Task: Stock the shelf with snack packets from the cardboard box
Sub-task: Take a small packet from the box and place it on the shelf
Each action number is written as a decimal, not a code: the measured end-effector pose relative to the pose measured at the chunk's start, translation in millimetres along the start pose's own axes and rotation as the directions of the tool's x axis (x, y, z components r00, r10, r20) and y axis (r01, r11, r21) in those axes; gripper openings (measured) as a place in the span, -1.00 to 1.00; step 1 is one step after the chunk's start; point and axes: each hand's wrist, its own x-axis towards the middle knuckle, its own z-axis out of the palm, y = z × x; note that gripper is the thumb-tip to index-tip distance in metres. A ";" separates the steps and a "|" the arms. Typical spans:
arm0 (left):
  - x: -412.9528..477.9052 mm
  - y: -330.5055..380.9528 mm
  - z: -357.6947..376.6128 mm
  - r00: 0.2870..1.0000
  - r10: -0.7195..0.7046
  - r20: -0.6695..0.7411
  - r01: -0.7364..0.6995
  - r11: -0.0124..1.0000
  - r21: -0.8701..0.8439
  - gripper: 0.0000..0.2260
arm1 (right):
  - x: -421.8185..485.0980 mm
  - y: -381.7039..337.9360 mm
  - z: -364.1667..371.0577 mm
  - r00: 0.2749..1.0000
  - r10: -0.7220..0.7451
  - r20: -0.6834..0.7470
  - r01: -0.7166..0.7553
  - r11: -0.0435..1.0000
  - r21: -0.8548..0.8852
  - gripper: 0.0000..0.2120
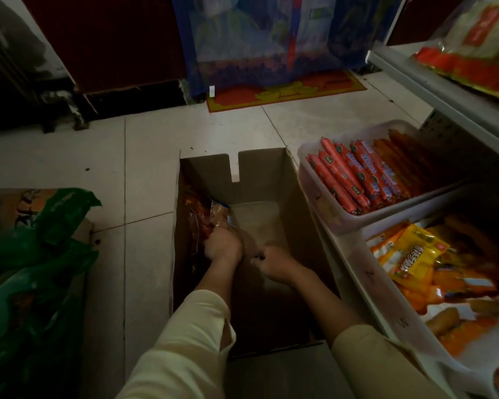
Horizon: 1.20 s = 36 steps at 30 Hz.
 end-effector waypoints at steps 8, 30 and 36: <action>-5.6 31.6 17.1 0.942 0.334 0.024 -0.316 0.863 0.393 -0.49 | 7.3 3.8 -4.9 0.990 0.135 -0.029 -0.129 0.979 0.159 -0.77; -12.8 50.5 55.3 0.731 0.570 0.375 -0.661 0.457 0.595 -0.68 | 35.1 30.2 -14.3 0.907 0.377 -0.186 -0.281 0.872 0.401 -0.64; -2.9 27.0 29.8 0.899 0.377 0.224 -0.439 0.790 0.428 -0.64 | 34.3 21.5 -12.7 0.934 0.333 -0.128 -0.258 0.878 0.403 -0.65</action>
